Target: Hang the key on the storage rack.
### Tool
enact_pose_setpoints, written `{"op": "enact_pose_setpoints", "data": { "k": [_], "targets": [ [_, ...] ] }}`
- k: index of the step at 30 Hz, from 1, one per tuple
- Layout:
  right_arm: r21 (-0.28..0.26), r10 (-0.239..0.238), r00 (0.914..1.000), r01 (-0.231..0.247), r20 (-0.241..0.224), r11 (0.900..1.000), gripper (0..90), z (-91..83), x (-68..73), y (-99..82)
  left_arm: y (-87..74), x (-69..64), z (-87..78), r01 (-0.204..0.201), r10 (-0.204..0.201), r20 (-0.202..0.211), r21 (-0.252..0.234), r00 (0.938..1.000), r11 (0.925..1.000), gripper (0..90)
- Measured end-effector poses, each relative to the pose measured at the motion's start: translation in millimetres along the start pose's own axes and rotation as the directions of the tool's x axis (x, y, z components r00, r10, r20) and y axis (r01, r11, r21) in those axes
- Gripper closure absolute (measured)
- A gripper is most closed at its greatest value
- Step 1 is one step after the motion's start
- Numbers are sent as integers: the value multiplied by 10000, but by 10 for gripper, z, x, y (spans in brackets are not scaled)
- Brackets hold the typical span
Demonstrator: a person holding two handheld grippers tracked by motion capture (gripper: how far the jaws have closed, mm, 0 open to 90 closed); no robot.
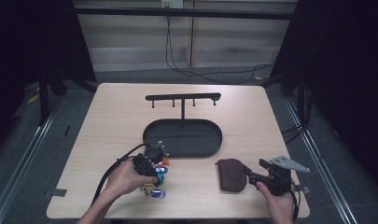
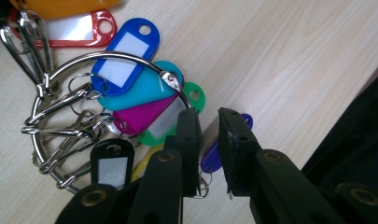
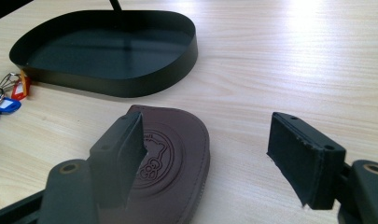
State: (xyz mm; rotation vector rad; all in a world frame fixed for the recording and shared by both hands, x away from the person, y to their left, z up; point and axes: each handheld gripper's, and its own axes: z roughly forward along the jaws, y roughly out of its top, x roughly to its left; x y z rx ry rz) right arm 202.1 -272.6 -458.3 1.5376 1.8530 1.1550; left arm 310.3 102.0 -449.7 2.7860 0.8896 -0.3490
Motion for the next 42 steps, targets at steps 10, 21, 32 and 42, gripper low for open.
{"op": "enact_pose_setpoints", "data": {
  "k": [10,21,32,42],
  "targets": [
    [19,-15,10000,15,7,10000,270,3,-2,-1,57,15,75,206,-191,-361,418,9992,9989,767],
    [43,-8,10000,8,13,10000,271,4,-6,-1,110,-41,142,51,-15,-532,685,9986,9976,816],
    [88,26,10000,-27,95,10000,271,11,-14,-3,142,-37,146,-56,123,-592,1109,9982,9938,869],
    [105,94,9999,-95,108,9999,272,15,-24,-3,137,-78,-138,-384,481,-933,1031,9945,9939,870]
  ]
}}
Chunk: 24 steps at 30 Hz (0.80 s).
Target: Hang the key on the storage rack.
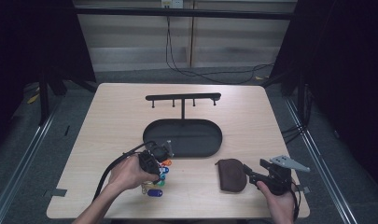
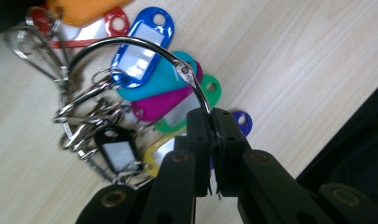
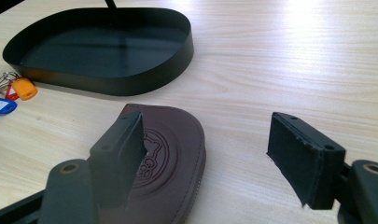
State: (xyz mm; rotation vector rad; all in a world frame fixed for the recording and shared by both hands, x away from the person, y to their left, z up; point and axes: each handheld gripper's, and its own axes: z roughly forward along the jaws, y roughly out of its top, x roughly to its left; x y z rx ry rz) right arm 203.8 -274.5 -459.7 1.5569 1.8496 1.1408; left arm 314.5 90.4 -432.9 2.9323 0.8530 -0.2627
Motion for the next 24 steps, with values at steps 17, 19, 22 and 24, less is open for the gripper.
{"op": "enact_pose_setpoints", "data": {
  "k": [17,19,22,24],
  "targets": [
    [7,11,10000,-11,48,10000,273,-7,-5,-1,-106,93,-335,416,-425,-136,-653,9990,9970,874],
    [23,-5,10000,5,54,10000,273,-7,-3,-1,-125,103,-390,341,-352,-139,-748,9993,9966,875],
    [23,-46,10000,46,56,10000,273,-6,-1,-1,-150,121,-468,391,-409,-163,-971,9990,9945,877],
    [42,-15,10000,15,60,10000,273,-3,1,1,-159,140,-520,376,-395,-162,-1034,9991,9939,878]
  ]
}}
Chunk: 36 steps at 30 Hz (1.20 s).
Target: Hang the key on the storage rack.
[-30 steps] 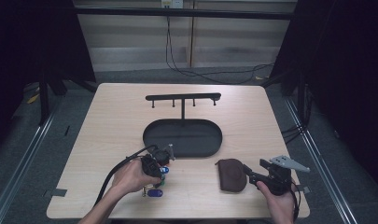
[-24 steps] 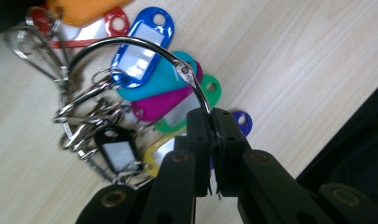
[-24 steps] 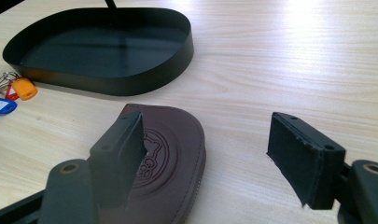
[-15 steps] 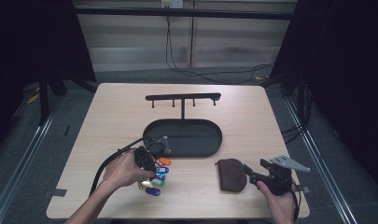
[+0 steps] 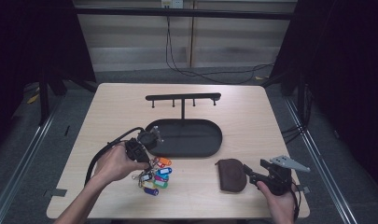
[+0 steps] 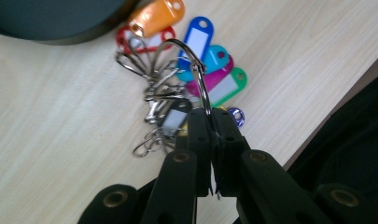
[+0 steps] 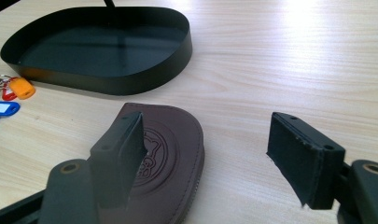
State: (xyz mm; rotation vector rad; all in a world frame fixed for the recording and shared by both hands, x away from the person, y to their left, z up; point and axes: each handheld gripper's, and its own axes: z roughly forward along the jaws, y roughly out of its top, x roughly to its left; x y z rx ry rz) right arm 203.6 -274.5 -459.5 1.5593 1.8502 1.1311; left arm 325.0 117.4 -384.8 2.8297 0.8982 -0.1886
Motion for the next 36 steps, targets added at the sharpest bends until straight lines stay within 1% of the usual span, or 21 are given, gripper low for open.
{"op": "enact_pose_setpoints", "data": {
  "k": [2,4,7,8,10,13,15,16,17,18,20,21,22,23,27,30,31,32,35,36],
  "targets": [
    [8,-2,10000,2,-22,10000,273,3,-3,1,1,17,-48,55,-55,27,-52,10000,10000,878],
    [-4,17,10000,-17,5,10000,273,4,-3,2,4,28,-100,134,-135,-73,-150,9999,9998,879],
    [10,16,10000,-16,-8,10000,273,3,-3,1,1,37,-170,309,-311,-67,-364,9995,9989,880],
    [21,13,10000,-13,-11,10000,273,3,-3,1,0,40,-195,241,-245,-101,-373,9996,9990,880],
    [11,23,10000,-23,-12,10000,273,3,-2,1,-7,41,-241,203,-205,-23,-528,9998,9984,880],
    [32,11,10000,-11,-13,10000,273,4,-1,0,-10,38,-307,100,-101,-14,-605,9999,9981,880],
    [31,16,10000,-16,-13,10000,273,3,1,1,-10,39,-328,33,-31,41,-599,10000,9982,880],
    [34,4,10000,-4,-22,10000,273,5,-1,0,-11,44,-369,-35,43,123,-703,9999,9975,880],
    [37,14,10000,-14,-19,10000,273,5,-2,0,-12,41,-389,32,-24,101,-733,9999,9973,880],
    [37,14,10000,-14,-19,10000,273,5,-2,0,-12,41,-389,32,-24,101,-733,9999,9973,880],
    [21,41,10000,-41,-3,10000,273,8,-4,0,-11,48,-452,-35,38,29,-712,10000,9975,880],
    [44,25,10000,-25,-26,10000,273,8,-6,0,-11,46,-468,19,-18,15,-769,10000,9970,881],
    [41,3,10000,-3,-9,10000,273,8,-4,0,-7,50,-483,-62,67,57,-748,10000,9972,880],
    [45,-3,10000,3,-11,10000,273,7,-2,0,-6,45,-497,30,-28,18,-785,10000,9969,881],
    [53,-5,10000,5,-11,10000,273,8,-1,-1,8,53,-549,-14,17,45,-717,10000,9974,881],
    [51,-12,10000,13,-14,10000,273,11,-1,-2,53,58,-609,66,-70,-81,-454,9999,9989,881],
    [51,-12,10000,13,-14,10000,273,11,-1,-2,53,58,-609,66,-70,-81,-454,9999,9989,881],
    [64,-11,10000,11,-7,10000,273,15,0,-1,85,64,-657,25,-29,-117,-378,9999,9993,881],
    [61,-2,10000,2,-41,10000,273,16,3,1,129,34,-743,-5,-2,-204,-371,9998,9993,881],
    [56,-14,10000,14,-38,10000,273,16,0,0,144,24,-772,-45,39,-165,-365,9999,9993,881]
  ]
}}
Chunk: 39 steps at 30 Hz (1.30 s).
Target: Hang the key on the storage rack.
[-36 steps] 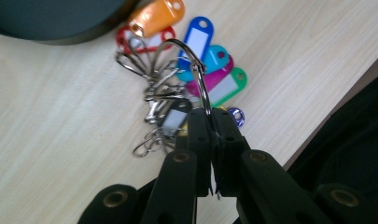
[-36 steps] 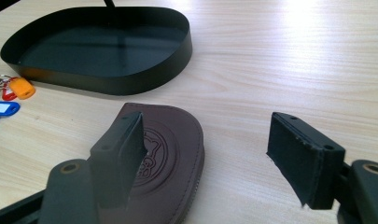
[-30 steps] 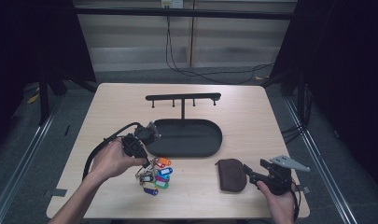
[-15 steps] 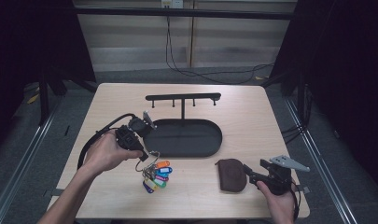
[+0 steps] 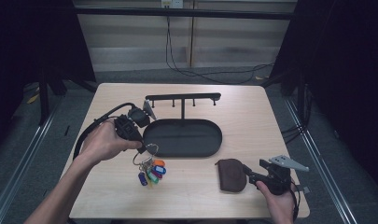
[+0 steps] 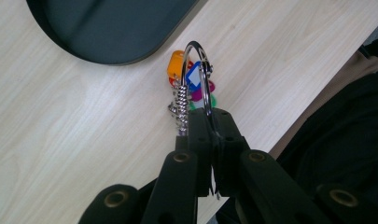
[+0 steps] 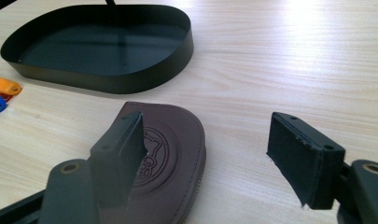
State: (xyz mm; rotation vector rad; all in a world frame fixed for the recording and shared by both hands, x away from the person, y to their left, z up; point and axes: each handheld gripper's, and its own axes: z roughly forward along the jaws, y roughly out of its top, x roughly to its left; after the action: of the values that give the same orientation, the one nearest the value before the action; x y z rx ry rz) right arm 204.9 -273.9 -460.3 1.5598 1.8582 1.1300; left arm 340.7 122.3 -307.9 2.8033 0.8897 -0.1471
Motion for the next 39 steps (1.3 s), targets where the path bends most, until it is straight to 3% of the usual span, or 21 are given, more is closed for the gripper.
{"op": "enact_pose_setpoints", "data": {
  "k": [14,21,24,32,39],
  "targets": [
    [-14,59,10000,-59,-12,10000,273,-5,-16,1,215,-27,-289,-138,138,-9,-175,9999,9998,881],
    [1,39,10000,-39,-10,10000,273,-11,-13,-3,286,145,-350,91,-78,389,-321,9992,9994,880],
    [44,31,10000,-31,-44,10000,273,-4,-16,-4,355,216,-345,355,-344,353,-311,9988,9989,881],
    [10,-16,10000,16,-77,10000,274,-15,-9,-6,491,320,-411,387,-367,425,-470,9984,9981,880],
    [-7,40,9999,-40,-144,10000,274,-25,-16,-12,601,431,-459,739,-709,548,-549,9960,9957,880]
  ]
}}
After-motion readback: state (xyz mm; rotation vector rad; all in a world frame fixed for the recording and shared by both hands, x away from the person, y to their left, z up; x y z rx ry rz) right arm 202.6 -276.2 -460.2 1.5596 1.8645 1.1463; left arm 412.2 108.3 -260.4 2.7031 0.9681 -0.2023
